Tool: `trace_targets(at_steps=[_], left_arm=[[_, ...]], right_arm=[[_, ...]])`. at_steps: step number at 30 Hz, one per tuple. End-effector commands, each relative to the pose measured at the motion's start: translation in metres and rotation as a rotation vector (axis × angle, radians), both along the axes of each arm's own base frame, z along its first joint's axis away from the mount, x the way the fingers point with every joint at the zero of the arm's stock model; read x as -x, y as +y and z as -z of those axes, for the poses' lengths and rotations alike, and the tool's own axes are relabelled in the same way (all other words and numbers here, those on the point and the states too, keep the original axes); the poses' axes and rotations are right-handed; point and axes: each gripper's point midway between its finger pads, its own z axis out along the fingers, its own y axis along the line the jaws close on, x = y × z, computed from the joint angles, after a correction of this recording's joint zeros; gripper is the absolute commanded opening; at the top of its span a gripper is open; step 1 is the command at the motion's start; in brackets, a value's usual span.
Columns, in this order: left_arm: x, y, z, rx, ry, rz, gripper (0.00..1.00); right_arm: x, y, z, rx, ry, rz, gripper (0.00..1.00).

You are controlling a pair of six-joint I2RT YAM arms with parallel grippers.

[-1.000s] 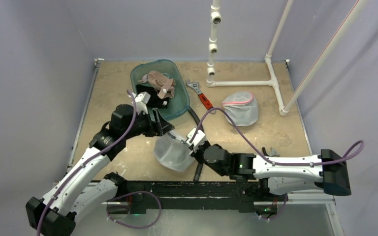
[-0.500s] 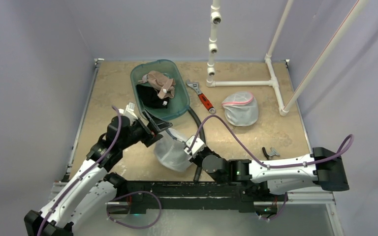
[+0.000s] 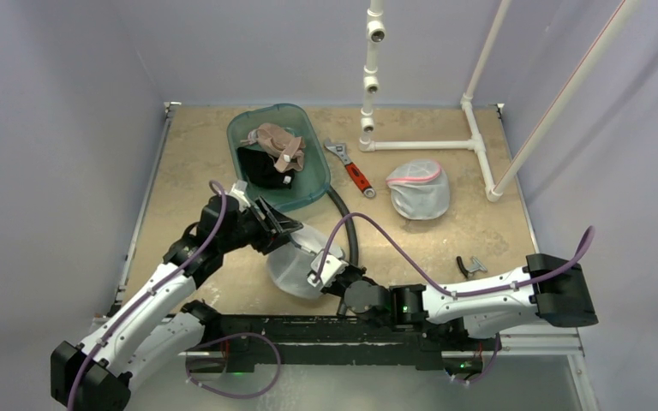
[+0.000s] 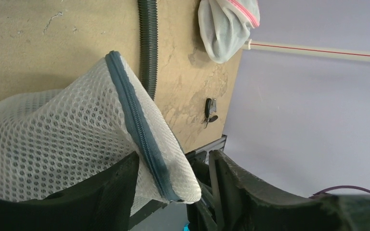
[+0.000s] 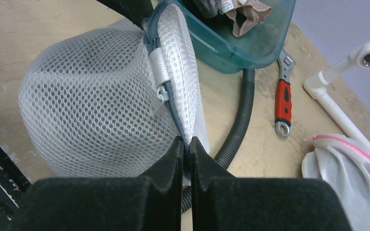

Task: Unzip the laundry bag and remove the bra
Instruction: Adjust the laundry bag at the center of the board.

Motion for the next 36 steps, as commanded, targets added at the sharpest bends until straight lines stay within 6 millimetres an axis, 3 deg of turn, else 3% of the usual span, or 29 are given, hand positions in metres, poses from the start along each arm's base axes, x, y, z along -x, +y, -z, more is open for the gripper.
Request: trace_targets(at_steps=[1,5,11,15,16,17,18,19,22,29,36], left_arm=[[0.003,-0.007,-0.007,0.036,-0.006,0.034,0.48],[0.003,-0.011,-0.004,0.055,-0.008,0.054,0.36],[0.001,-0.015,0.000,0.055,-0.009,0.070,0.27],[0.001,-0.017,0.001,0.063,-0.019,0.081,0.09],[0.000,-0.016,0.000,0.064,-0.024,0.079,0.04],[-0.001,-0.016,-0.002,0.067,-0.032,0.074,0.00],[-0.001,-0.015,-0.004,0.070,-0.038,0.067,0.00],[-0.002,-0.015,-0.007,0.074,-0.045,0.061,0.00],[-0.005,-0.013,-0.016,0.091,-0.064,0.029,0.00],[-0.019,0.007,-0.044,0.156,-0.109,-0.158,0.00],[-0.031,0.033,-0.068,0.227,-0.150,-0.353,0.00]], right_arm=[[-0.003,0.006,-0.033,-0.085,-0.043,0.021,0.00],[-0.001,0.010,-0.035,-0.074,-0.045,0.004,0.00],[0.005,0.017,-0.035,-0.062,-0.036,-0.034,0.00],[0.008,0.019,-0.036,-0.070,-0.013,-0.050,0.00],[0.010,0.019,-0.037,-0.080,0.002,-0.050,0.03],[0.011,0.019,-0.038,-0.091,0.018,-0.056,0.12],[0.014,0.018,-0.040,-0.106,0.035,-0.063,0.32],[0.016,0.018,-0.044,-0.129,0.058,-0.072,0.45],[0.024,0.012,-0.064,-0.218,0.126,-0.094,0.62],[0.040,-0.012,-0.121,-0.573,0.292,-0.135,0.67],[0.054,-0.001,-0.130,-0.840,0.438,-0.189,0.63]])
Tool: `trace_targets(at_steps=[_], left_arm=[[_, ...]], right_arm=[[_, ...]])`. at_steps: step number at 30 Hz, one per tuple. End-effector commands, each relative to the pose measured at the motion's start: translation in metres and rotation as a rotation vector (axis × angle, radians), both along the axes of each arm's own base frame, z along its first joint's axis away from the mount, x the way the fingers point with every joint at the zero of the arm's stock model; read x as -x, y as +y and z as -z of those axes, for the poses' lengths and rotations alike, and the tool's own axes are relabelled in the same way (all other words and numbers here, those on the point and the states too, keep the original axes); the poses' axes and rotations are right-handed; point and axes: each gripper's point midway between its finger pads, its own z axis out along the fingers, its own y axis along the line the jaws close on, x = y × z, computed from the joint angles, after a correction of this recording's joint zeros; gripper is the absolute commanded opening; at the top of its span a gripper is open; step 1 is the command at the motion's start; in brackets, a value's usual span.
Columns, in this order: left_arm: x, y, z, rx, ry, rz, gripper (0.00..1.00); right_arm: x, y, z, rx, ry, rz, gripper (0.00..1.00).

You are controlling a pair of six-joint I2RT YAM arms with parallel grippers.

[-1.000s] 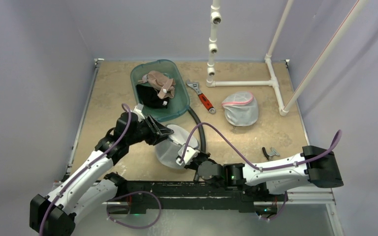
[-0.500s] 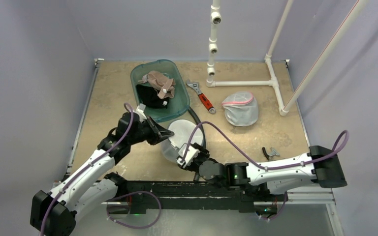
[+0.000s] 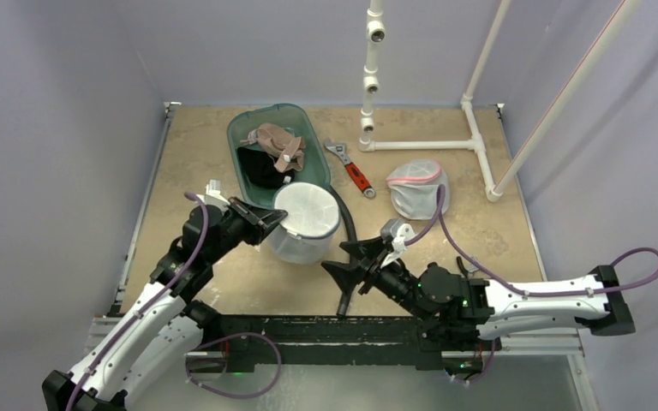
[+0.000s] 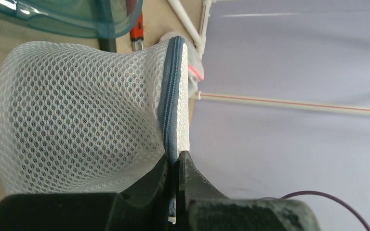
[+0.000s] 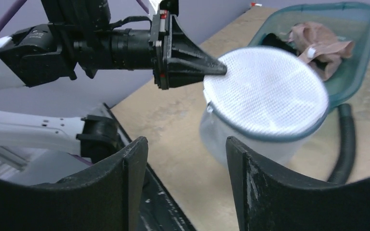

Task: Unzip the laundry bag and remove the bra
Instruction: Adjust the laundry bag at the center of the board, then unzip the laundry bag at the center of the board.

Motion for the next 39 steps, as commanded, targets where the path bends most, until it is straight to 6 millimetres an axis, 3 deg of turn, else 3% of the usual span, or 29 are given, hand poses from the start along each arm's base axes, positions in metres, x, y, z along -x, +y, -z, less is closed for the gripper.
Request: trace_targets(at_steps=[1,6,11,16,27,32,39], left_arm=[[-0.014,0.015,-0.026,0.097,-0.022,-0.153,0.00],[-0.015,0.021,-0.023,0.093,0.002,-0.190,0.00],[-0.015,0.025,-0.025,0.079,0.028,-0.212,0.00],[-0.013,0.031,-0.025,0.045,0.068,-0.242,0.00],[-0.015,0.028,-0.023,0.044,0.117,-0.242,0.00],[-0.016,0.026,-0.027,0.050,0.115,-0.234,0.00],[-0.015,0.027,-0.030,0.051,0.111,-0.238,0.00]], right_arm=[[0.010,0.018,0.004,-0.152,0.147,-0.041,0.61],[0.010,0.050,0.019,-0.091,0.210,-0.034,0.50],[-0.007,0.071,0.035,-0.076,0.272,-0.012,0.48],[-0.031,0.073,0.033,-0.143,0.312,-0.010,0.52],[-0.052,0.081,0.031,-0.205,0.364,-0.034,0.56],[-0.064,0.080,0.034,-0.226,0.392,-0.015,0.50],[-0.063,0.087,0.036,-0.236,0.405,-0.048,0.39]])
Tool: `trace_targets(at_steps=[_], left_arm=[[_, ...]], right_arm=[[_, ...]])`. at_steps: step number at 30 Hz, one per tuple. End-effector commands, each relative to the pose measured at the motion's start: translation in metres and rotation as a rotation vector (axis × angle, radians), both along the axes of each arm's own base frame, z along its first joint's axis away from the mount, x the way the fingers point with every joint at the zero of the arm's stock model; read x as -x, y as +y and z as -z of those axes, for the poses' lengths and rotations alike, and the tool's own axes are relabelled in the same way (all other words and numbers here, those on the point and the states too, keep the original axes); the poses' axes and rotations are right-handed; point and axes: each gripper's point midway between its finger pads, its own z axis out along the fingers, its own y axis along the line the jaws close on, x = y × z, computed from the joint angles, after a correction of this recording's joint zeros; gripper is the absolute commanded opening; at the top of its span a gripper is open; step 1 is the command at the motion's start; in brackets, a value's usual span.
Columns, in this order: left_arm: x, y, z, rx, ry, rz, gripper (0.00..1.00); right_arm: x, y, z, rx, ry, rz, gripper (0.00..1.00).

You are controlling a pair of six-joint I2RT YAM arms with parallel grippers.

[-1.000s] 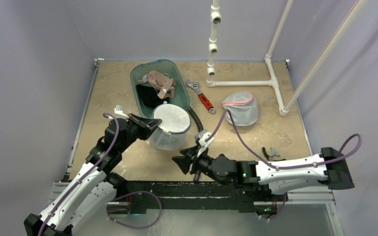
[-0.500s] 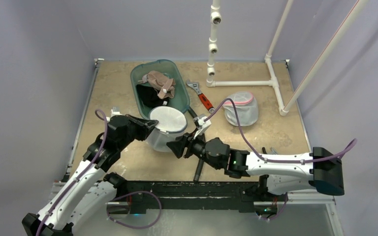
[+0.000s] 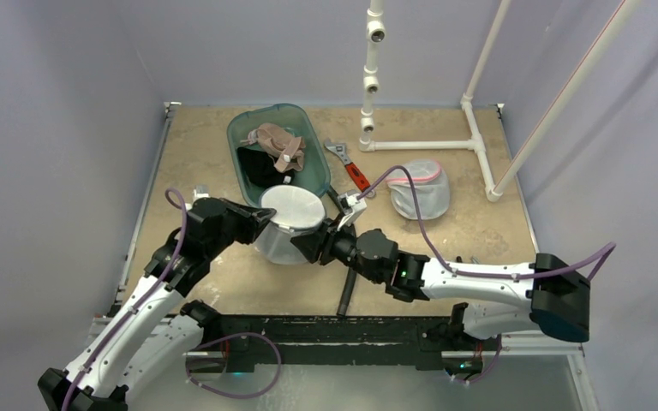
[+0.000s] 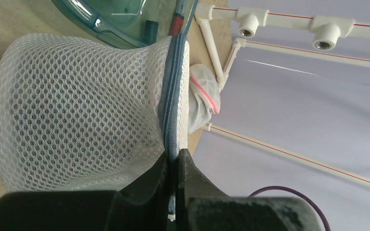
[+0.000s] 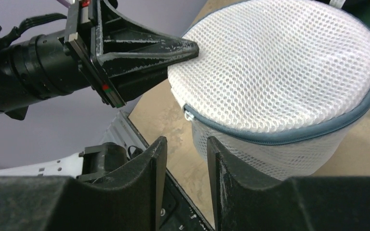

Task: Unzip the laundry bag and remove the bra
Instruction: Unzip the laundry bag at the center of the board.

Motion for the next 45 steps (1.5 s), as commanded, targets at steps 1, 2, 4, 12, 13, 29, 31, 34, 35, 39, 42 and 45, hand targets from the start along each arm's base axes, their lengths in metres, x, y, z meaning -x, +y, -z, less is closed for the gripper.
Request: trace_targets(at_steps=[1,2,4,12,13,29,31,34,35,39,42,45], left_arm=[[-0.004,-0.004,-0.036,0.056,-0.082,-0.001,0.00],[-0.004,-0.004,-0.035,0.057,-0.081,-0.002,0.00],[-0.004,-0.004,-0.035,0.057,-0.080,0.002,0.00],[-0.003,-0.006,-0.037,0.060,-0.084,0.014,0.00],[-0.003,-0.006,-0.037,0.061,-0.084,0.015,0.00],[-0.002,-0.009,-0.039,0.068,-0.090,0.032,0.00],[-0.002,-0.009,-0.039,0.067,-0.090,0.032,0.00],[-0.002,-0.010,-0.039,0.068,-0.090,0.035,0.00],[-0.002,-0.010,-0.038,0.068,-0.089,0.035,0.00],[-0.002,-0.010,-0.038,0.068,-0.088,0.035,0.00],[-0.002,-0.010,-0.036,0.066,-0.085,0.035,0.00],[-0.002,-0.010,-0.036,0.067,-0.087,0.035,0.00]], right_arm=[[0.004,0.010,-0.030,-0.106,-0.007,-0.038,0.39],[0.004,0.011,-0.030,-0.106,-0.005,-0.042,0.39],[0.003,0.011,-0.026,-0.102,0.006,-0.041,0.42],[-0.006,0.011,-0.020,-0.108,0.036,-0.017,0.42],[-0.007,0.012,-0.019,-0.107,0.037,-0.019,0.42],[-0.013,0.021,-0.019,-0.111,0.031,-0.026,0.37],[-0.015,0.020,-0.019,-0.113,0.029,-0.015,0.36],[-0.016,0.019,-0.022,-0.130,0.024,-0.005,0.35],[-0.017,0.019,-0.023,-0.133,0.023,-0.002,0.34],[-0.018,0.020,-0.025,-0.145,0.019,0.002,0.30],[-0.018,0.020,-0.025,-0.147,0.017,-0.001,0.27],[-0.017,0.020,-0.026,-0.149,0.015,-0.004,0.24]])
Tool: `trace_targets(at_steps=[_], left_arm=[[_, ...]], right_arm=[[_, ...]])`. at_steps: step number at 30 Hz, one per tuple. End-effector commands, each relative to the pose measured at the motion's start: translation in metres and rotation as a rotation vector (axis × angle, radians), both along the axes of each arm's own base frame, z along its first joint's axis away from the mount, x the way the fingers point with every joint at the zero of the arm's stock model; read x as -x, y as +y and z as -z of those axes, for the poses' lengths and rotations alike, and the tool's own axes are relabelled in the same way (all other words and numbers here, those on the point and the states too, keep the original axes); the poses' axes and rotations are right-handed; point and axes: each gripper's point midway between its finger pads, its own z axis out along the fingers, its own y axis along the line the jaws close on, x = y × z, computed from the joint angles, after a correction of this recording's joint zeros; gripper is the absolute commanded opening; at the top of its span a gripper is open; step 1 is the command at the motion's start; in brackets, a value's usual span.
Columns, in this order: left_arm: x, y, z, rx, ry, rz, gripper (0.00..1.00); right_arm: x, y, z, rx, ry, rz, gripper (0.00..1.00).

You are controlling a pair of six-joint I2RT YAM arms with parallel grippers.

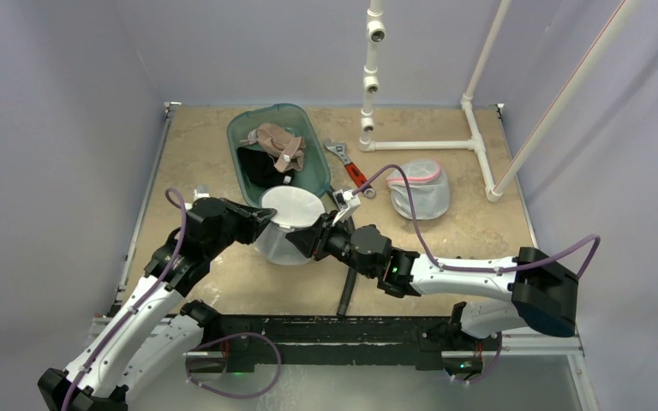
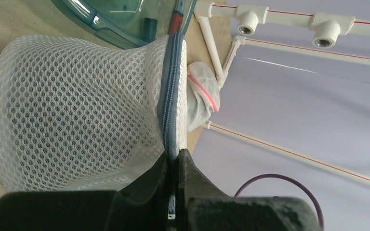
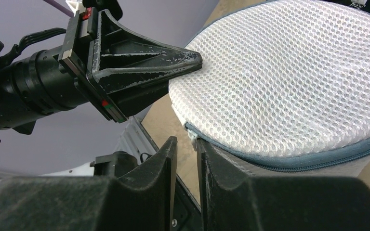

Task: Unzip the laundry bag and remove the bra
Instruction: Unzip the laundry bag at the center of the board.

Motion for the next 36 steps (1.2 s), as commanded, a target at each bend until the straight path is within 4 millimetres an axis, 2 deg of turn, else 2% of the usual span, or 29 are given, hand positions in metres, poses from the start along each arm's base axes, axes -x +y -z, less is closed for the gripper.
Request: trace_targets(at_steps=[1,8,15,21,28,32,36], left_arm=[[-0.003,-0.008,-0.034,0.061,-0.086,0.024,0.00],[-0.003,-0.008,-0.033,0.060,-0.084,0.026,0.00],[-0.002,-0.008,-0.036,0.065,-0.090,0.028,0.00],[-0.002,-0.009,-0.037,0.069,-0.093,0.031,0.00],[-0.001,-0.009,-0.037,0.069,-0.094,0.035,0.00],[-0.001,-0.009,-0.036,0.067,-0.092,0.032,0.00],[-0.001,-0.007,-0.035,0.063,-0.094,0.029,0.00]], right_arm=[[-0.007,0.003,-0.031,-0.086,-0.032,0.018,0.23],[-0.007,0.002,-0.027,-0.077,-0.027,0.025,0.18],[-0.010,0.003,-0.023,-0.062,-0.017,0.037,0.25],[-0.012,0.005,-0.020,-0.051,-0.009,0.043,0.23],[-0.013,0.007,-0.019,-0.050,-0.007,0.047,0.14],[-0.012,0.005,-0.018,-0.048,-0.008,0.044,0.01],[-0.010,-0.001,-0.019,-0.058,-0.017,0.043,0.00]])
